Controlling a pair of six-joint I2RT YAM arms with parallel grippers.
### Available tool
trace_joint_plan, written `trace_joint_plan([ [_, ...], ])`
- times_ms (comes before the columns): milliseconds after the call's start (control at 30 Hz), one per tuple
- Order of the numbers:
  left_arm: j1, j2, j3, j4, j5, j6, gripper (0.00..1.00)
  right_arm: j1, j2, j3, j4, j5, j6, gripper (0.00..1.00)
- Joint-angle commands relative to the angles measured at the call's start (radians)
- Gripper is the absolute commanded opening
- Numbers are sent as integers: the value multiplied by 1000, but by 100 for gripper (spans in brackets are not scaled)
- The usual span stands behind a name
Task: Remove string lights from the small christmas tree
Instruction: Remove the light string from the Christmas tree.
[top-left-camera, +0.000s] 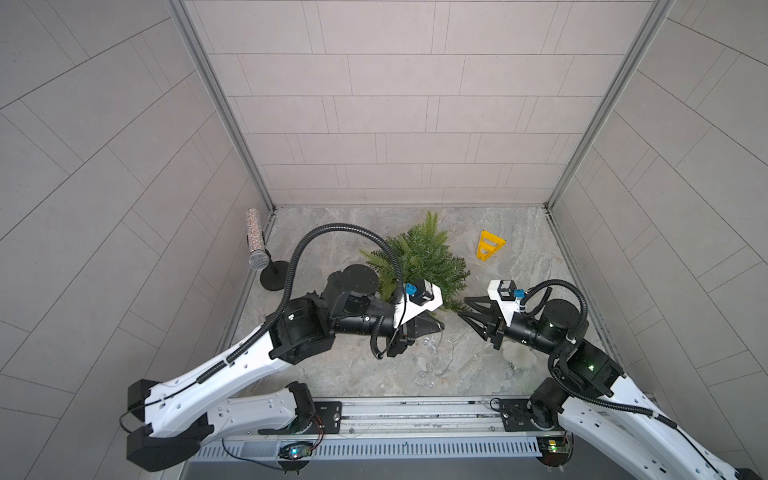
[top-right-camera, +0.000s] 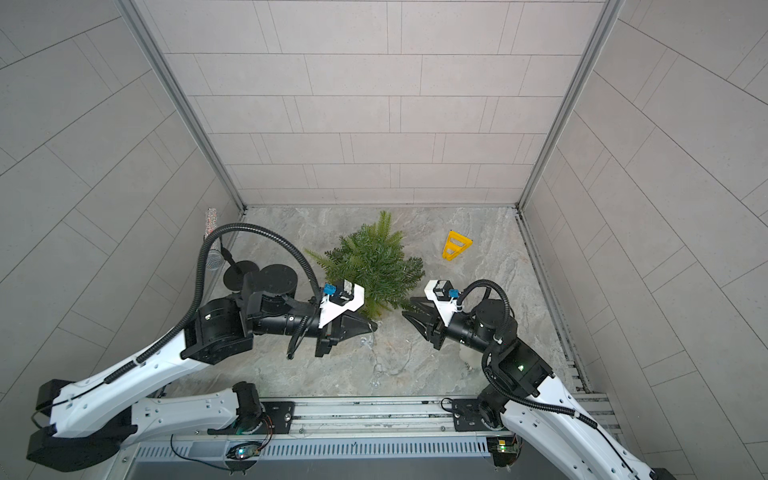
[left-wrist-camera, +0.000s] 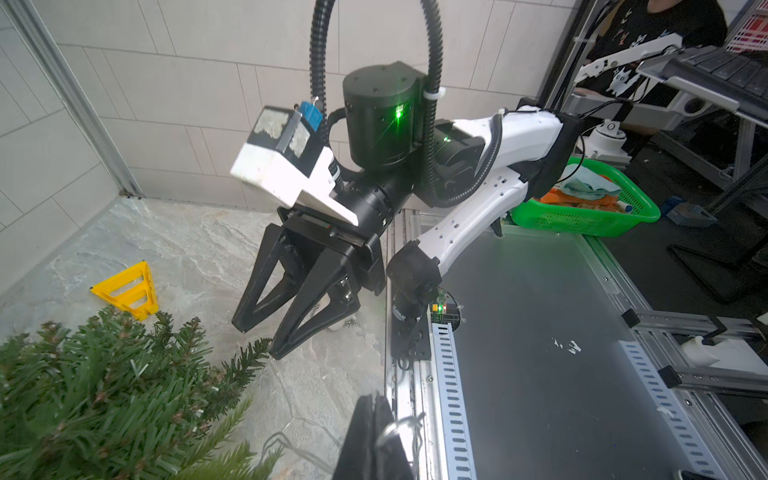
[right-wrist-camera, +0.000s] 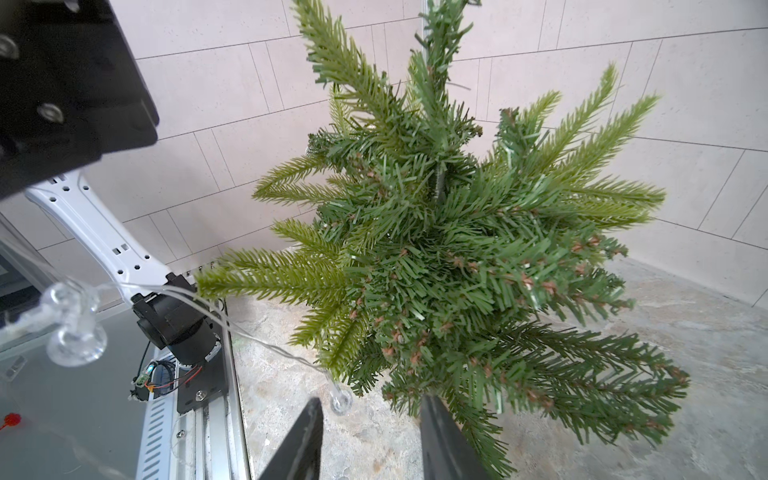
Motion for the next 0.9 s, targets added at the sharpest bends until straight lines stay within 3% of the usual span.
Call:
trace_joint_plan([
  [0, -7, 17, -12, 20, -7, 26, 0, 6, -10, 10, -8, 20, -11, 41],
  [267, -7, -19, -70, -18, -49, 30, 0, 6, -29, 5, -38, 83, -20, 41],
  [700, -5, -181, -92, -172, -400, 65, 0, 6, -16, 8, -31, 81, -20, 42],
  [867, -5, -246, -79, -208, -487, 83, 0, 6, -14, 1, -23, 80, -20, 42],
])
